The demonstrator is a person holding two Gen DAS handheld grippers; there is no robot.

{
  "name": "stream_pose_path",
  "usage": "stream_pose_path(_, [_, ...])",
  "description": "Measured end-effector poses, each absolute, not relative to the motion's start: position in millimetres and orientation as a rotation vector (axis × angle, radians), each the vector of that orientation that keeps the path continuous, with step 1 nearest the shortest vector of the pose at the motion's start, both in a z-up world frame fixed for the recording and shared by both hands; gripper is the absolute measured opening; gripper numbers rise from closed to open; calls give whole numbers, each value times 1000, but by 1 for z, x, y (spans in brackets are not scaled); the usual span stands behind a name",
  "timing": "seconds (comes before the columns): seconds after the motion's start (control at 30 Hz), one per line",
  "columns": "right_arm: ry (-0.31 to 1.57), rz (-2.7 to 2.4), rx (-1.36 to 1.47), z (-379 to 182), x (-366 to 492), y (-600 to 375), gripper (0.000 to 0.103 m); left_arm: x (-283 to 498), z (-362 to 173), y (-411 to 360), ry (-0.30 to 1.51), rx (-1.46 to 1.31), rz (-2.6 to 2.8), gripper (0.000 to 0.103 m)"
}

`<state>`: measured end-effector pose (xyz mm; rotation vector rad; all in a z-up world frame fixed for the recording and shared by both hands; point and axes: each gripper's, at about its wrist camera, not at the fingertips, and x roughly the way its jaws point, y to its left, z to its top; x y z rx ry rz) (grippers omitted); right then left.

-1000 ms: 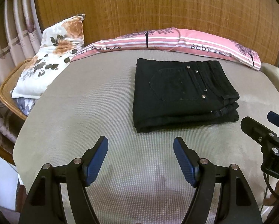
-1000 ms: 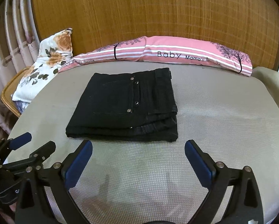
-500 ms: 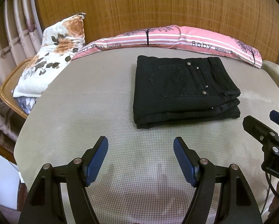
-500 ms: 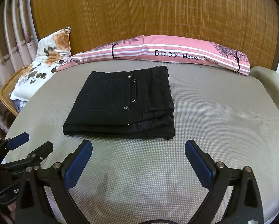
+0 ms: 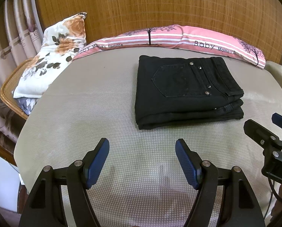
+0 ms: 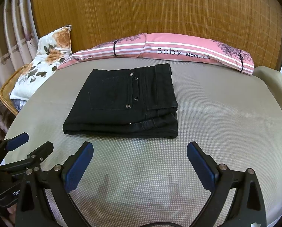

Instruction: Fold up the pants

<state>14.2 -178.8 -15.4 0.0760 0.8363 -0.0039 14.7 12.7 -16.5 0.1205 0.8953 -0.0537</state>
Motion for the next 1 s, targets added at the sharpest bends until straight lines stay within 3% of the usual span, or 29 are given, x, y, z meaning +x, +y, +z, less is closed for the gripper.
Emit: stream_pose_path(1.0, [852,-12,79,-21,16,-181,98,18,-24,7,913,133,-68,73])
